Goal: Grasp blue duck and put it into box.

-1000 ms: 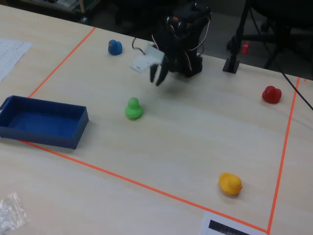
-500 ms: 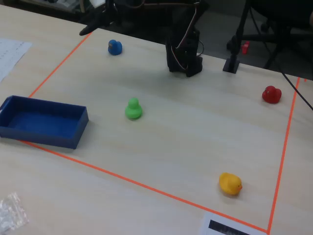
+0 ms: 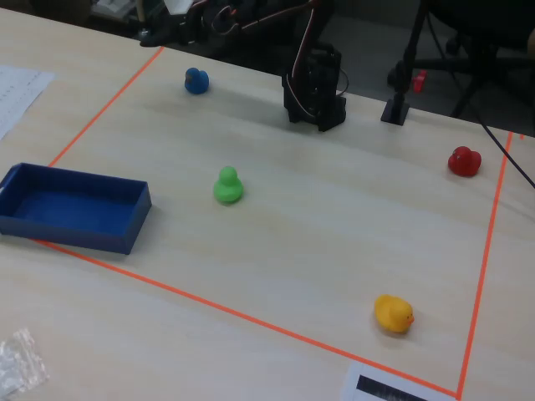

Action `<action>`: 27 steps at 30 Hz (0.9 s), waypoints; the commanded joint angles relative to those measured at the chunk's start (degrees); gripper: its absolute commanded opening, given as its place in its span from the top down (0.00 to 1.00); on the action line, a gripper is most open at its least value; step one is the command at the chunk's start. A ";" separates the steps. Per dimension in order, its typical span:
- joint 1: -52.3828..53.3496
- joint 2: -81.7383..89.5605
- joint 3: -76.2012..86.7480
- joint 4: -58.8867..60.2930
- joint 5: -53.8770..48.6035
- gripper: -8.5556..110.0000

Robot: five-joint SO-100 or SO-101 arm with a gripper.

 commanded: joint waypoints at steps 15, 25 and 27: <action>4.39 -2.20 11.34 -5.45 -4.31 0.60; 5.80 -8.53 12.30 -7.29 -6.42 0.59; 5.62 -10.02 12.22 -8.00 -6.50 0.59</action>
